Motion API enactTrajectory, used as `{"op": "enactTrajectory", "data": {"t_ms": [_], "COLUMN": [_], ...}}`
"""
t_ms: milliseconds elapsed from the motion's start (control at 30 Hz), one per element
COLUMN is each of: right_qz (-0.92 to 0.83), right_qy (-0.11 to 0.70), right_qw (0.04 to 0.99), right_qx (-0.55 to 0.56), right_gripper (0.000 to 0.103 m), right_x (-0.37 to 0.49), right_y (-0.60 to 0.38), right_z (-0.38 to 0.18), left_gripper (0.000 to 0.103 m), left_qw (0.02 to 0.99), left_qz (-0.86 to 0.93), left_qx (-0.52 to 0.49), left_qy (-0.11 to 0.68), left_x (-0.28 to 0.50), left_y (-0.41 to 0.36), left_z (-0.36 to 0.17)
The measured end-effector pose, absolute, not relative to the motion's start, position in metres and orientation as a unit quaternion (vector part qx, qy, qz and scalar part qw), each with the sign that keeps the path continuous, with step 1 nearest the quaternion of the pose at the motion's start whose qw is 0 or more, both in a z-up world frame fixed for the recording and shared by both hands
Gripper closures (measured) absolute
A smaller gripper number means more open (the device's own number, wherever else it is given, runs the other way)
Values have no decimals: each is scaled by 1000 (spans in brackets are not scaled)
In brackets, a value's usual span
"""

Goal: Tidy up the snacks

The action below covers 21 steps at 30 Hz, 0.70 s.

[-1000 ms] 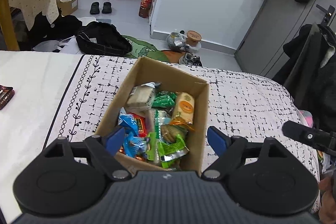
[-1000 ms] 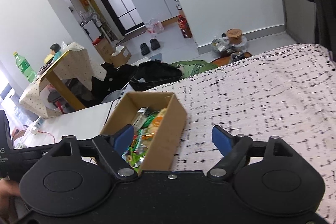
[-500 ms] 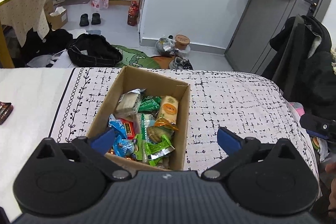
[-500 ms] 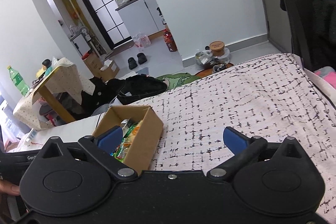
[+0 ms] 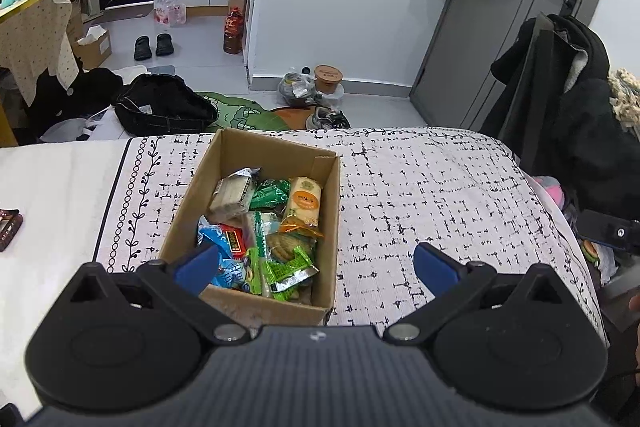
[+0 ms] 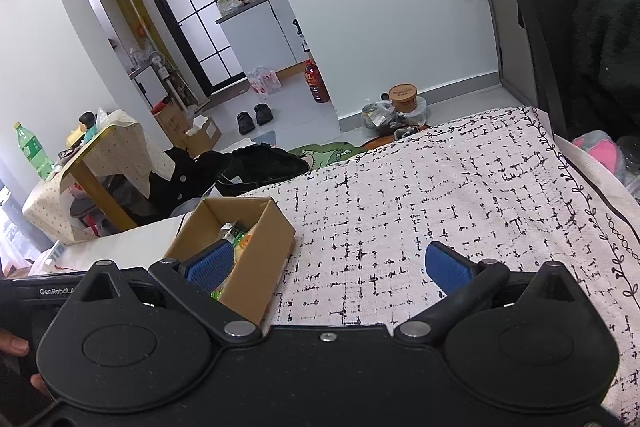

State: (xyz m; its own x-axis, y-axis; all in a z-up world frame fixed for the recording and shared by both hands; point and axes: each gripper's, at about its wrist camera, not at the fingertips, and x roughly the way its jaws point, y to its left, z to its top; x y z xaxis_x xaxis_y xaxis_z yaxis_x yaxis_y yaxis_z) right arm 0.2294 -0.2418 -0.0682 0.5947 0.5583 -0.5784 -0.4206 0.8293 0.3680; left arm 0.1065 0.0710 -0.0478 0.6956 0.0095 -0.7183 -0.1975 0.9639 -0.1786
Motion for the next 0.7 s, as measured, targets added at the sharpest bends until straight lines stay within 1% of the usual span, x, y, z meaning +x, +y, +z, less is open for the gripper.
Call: {"op": "enactTrajectory", "data": {"t_ms": [700], "right_qz": [261], "right_qy": [374], "right_qw": [886], "right_qx": [80], "right_gripper": [0], "right_x": [200], "right_y": [-266], "right_z": [-61], "left_gripper": [0], "left_qw": [907], "left_qz": [25], "left_qx": [-107], "left_qy": [407], "left_x": [75], "left_y": [53], "left_z": [-35]}}
